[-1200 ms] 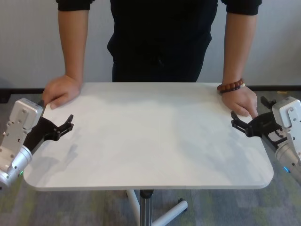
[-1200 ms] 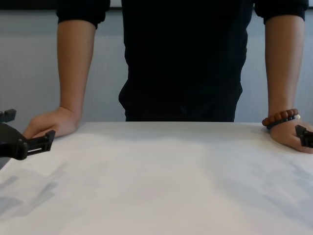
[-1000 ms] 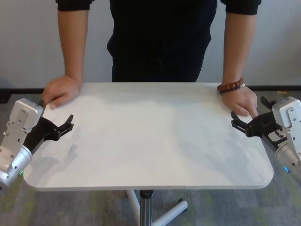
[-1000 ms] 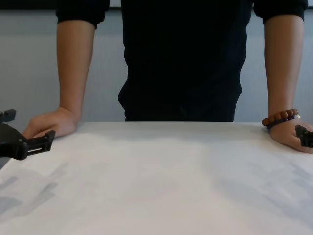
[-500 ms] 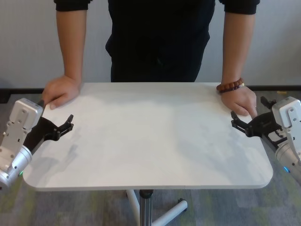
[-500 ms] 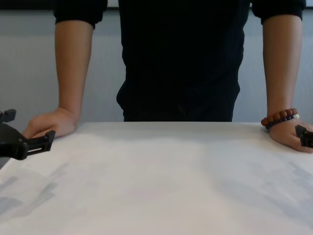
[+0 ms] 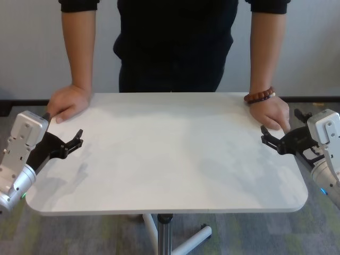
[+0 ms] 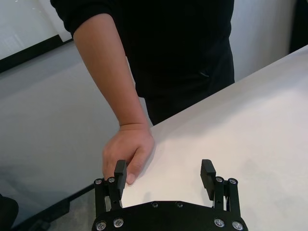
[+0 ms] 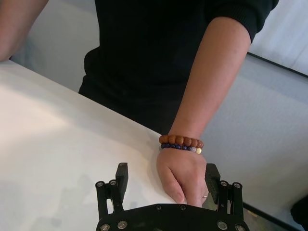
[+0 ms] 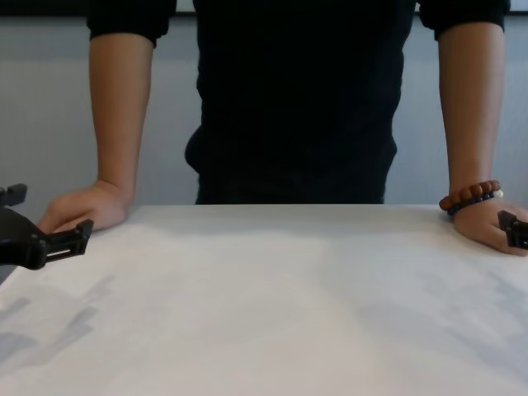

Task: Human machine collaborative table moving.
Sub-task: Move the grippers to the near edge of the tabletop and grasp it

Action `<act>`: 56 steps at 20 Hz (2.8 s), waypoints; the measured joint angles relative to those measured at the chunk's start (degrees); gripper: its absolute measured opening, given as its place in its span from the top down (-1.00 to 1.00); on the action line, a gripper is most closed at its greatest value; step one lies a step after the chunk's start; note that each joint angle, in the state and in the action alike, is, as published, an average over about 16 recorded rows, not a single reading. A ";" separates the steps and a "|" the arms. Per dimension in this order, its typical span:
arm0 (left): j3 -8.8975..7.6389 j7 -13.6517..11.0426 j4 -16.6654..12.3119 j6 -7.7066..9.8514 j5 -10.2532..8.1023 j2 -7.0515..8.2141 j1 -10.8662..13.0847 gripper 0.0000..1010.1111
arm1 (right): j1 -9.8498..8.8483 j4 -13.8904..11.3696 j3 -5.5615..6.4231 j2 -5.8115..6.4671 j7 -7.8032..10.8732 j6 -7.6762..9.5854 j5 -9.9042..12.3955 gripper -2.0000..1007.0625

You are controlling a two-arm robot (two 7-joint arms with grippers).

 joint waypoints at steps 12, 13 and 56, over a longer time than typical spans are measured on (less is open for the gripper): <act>0.00 0.00 0.00 0.00 0.00 0.00 0.00 -0.97 | 0.00 0.00 0.00 0.00 0.00 0.00 0.00 -0.99; 0.00 0.00 0.00 0.00 0.00 0.00 0.00 -0.97 | 0.00 0.00 0.00 0.00 0.00 0.00 0.00 -0.99; 0.00 0.00 0.00 0.00 0.00 0.00 0.00 -0.97 | 0.00 0.00 0.00 0.00 0.00 0.00 0.00 -0.99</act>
